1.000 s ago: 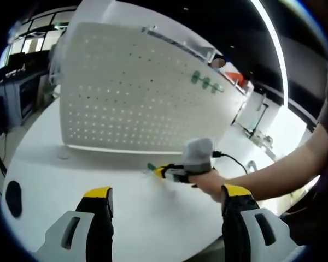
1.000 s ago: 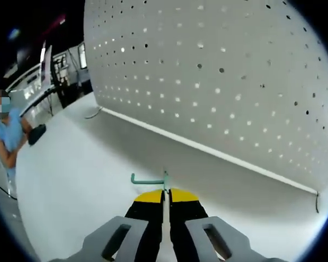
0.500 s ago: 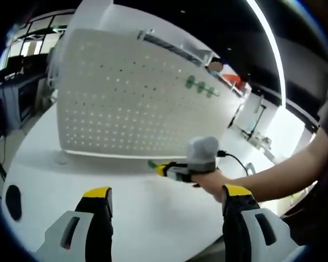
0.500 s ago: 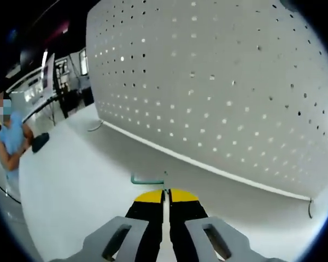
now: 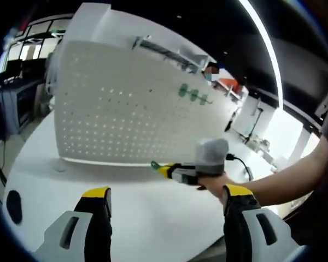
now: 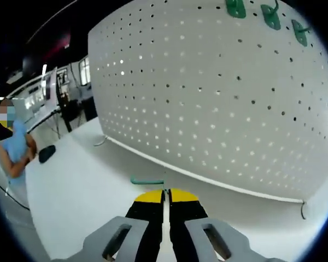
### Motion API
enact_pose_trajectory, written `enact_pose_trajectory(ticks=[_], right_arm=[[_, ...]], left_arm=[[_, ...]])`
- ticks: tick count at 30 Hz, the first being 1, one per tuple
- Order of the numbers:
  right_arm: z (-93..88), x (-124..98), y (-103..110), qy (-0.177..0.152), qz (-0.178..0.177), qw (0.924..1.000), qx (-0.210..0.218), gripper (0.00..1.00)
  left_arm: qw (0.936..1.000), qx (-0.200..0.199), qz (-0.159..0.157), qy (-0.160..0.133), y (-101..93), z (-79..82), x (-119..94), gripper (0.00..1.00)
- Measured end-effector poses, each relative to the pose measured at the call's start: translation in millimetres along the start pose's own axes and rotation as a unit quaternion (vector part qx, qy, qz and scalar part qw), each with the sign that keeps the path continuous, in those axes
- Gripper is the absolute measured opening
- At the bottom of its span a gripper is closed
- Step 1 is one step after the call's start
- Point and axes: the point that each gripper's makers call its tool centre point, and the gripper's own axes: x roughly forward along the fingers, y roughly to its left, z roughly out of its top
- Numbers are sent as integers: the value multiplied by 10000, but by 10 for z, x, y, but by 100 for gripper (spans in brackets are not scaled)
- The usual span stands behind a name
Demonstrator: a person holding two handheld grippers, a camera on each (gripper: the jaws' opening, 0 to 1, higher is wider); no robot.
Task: Insert the hook assembly into the mounting plate slot until the hook locks in place.
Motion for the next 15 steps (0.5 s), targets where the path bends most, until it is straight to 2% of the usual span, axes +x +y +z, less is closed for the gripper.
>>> enact_pose_trajectory(ticks=[6, 15], right_arm=[[164, -215, 11, -274, 8, 9996, 41, 0], [486, -651, 210, -885, 264, 9957, 48, 0]], left_arm=[[10000, -46, 15, -73, -52, 59, -46, 86], [9997, -123, -83, -177, -177, 126, -79, 85]])
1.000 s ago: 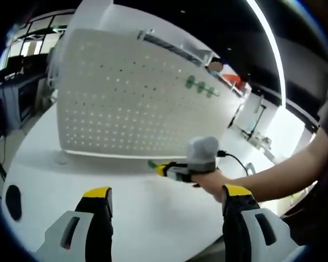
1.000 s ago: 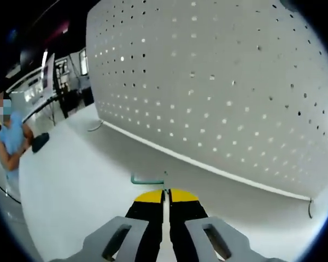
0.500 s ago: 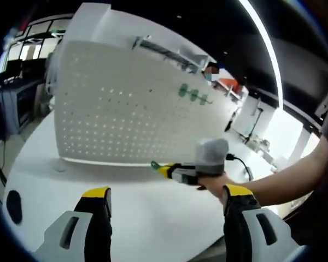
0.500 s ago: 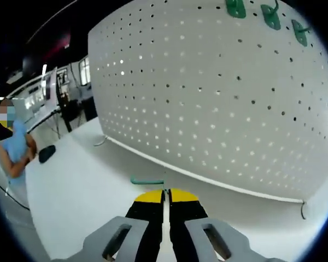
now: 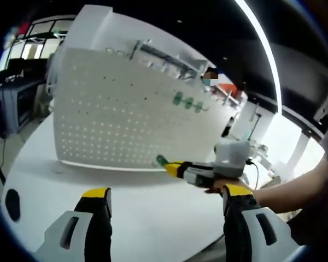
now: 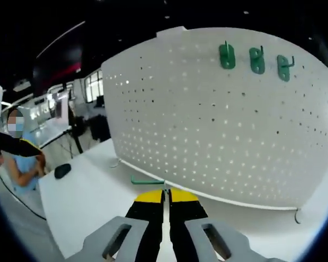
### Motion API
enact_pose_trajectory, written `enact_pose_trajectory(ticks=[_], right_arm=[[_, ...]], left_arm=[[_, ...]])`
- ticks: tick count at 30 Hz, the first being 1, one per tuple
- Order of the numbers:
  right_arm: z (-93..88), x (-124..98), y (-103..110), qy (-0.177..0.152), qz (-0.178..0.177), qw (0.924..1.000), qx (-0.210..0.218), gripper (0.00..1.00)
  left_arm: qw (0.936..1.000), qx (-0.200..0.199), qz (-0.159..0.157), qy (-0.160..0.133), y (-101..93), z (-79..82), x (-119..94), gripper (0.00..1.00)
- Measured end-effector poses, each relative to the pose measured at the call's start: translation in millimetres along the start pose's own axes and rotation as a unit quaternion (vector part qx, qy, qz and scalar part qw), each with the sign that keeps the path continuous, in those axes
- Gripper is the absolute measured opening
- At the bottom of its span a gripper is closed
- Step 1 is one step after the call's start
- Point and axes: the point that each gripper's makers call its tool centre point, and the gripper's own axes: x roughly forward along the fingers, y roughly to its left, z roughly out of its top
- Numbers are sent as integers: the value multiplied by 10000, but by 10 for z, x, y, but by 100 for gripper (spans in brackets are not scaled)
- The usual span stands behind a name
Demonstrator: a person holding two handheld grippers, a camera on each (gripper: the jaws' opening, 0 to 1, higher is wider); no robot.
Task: Insert the hook assembly into the mounting plate slot until the hook locks in place.
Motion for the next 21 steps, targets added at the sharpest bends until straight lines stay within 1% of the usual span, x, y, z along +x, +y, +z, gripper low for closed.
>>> enact_pose_trajectory(ticks=[2, 4, 11, 14, 18, 20, 21], right_arm=[[64, -82, 44, -92, 24, 10000, -18, 0], [144, -221, 130, -219, 114, 9997, -11, 0], [232, -555, 335, -414, 343, 9985, 70, 0], [239, -642, 421, -449, 444, 9979, 108, 0], [254, -757, 548, -501, 602, 9968, 163, 0], [273, -800, 595, -539, 658, 9962, 195, 0], [285, -822, 616, -556, 676, 9960, 203, 0]], left_arm=[[10000, 15, -18, -9, -33, 4, -5, 84], [10000, 21, -22, -30, -56, 9, -17, 83], [9999, -116, -56, -109, -104, 2, -34, 81], [9998, -137, -63, -122, -122, -3, -35, 80], [9995, -209, -219, -118, -205, -14, -40, 73], [9992, -256, -278, -133, -241, -14, -42, 73], [9990, -279, -298, -154, -252, -11, -41, 74]])
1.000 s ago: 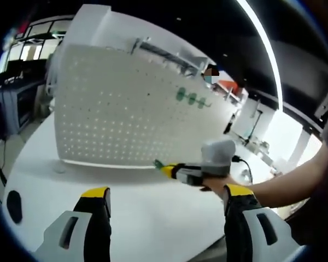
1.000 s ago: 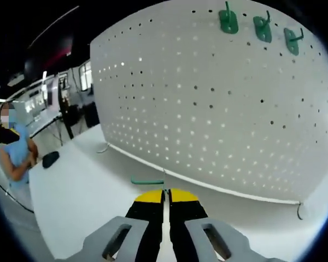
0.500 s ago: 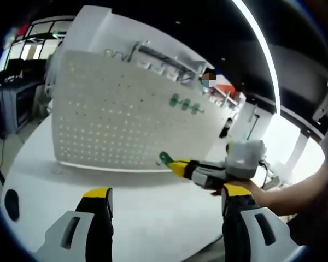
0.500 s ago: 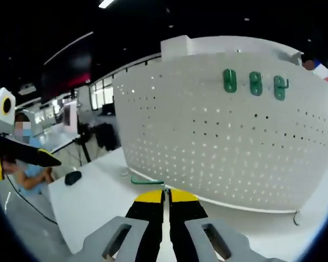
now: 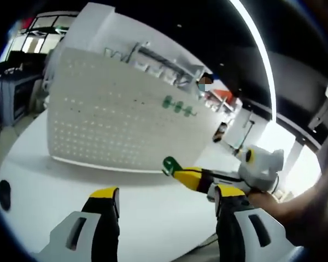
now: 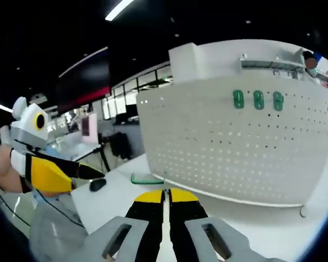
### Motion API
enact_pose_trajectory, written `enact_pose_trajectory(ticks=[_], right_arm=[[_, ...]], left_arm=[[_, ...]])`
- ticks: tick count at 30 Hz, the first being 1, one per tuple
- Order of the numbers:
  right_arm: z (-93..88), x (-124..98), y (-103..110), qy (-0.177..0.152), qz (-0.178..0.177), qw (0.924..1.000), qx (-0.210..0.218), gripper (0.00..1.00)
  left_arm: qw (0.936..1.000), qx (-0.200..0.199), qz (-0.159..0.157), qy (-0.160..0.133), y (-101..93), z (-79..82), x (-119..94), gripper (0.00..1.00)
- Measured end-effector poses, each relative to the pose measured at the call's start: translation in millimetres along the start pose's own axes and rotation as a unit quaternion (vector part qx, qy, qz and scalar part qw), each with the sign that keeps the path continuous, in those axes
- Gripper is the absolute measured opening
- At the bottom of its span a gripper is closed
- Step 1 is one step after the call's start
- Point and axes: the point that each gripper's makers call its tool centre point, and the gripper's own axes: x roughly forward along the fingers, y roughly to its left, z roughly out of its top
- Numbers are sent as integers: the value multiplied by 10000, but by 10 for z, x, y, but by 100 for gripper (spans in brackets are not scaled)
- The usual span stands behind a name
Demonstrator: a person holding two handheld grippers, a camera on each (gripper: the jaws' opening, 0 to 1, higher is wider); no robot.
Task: Insert the hook assembly into the mounting plate slot until the hook locks in place.
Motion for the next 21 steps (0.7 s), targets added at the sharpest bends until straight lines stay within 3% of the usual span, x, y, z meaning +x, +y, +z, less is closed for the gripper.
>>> enact_pose_trajectory(ticks=[5, 21], right_arm=[[106, -118, 196, -150, 205, 9997, 50, 0], [135, -397, 455, -503, 470, 9974, 223, 0]], left_arm=[[9998, -115, -145, -25, -80, -2, 6, 74], [9948, -533, -838, -243, -425, 43, -1, 40]])
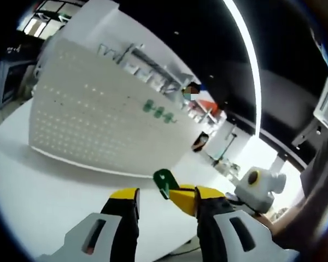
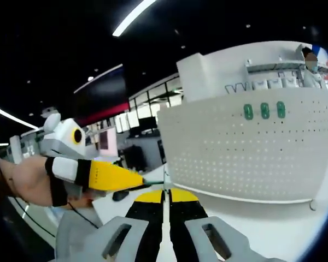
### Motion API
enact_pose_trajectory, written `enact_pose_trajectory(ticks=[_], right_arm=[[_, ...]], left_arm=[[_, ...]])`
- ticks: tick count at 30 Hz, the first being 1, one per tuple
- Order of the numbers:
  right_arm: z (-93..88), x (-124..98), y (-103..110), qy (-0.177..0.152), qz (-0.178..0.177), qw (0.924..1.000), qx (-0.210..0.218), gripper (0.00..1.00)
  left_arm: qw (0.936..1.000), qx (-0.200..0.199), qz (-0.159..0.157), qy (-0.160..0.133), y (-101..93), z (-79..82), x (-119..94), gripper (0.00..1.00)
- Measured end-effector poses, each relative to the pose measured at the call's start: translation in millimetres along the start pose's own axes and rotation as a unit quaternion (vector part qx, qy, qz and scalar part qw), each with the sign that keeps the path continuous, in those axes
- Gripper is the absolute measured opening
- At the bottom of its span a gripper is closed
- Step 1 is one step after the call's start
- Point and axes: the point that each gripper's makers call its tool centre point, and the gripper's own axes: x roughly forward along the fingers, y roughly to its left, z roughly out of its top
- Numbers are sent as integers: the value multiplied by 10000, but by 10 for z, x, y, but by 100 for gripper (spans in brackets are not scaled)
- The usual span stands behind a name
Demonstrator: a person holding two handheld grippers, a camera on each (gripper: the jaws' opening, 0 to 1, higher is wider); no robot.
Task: Insert the hook assembly into the mounting plate slot until the hook locks in place.
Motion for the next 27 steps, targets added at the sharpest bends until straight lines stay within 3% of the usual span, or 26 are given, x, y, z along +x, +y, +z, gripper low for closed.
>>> enact_pose_trajectory(ticks=[4, 10, 27], right_arm=[[14, -1, 10, -49, 15, 10000, 23, 0], [51, -26, 33, -142, -24, 9999, 45, 0], [47, -29, 109, -173, 26, 9998, 26, 0]], left_arm=[[9994, -313, -48, -139, -30, 10, -5, 39], [9977, -559, -134, -357, -65, 73, -34, 27], [9960, -774, -231, -384, -52, 26, -26, 11]])
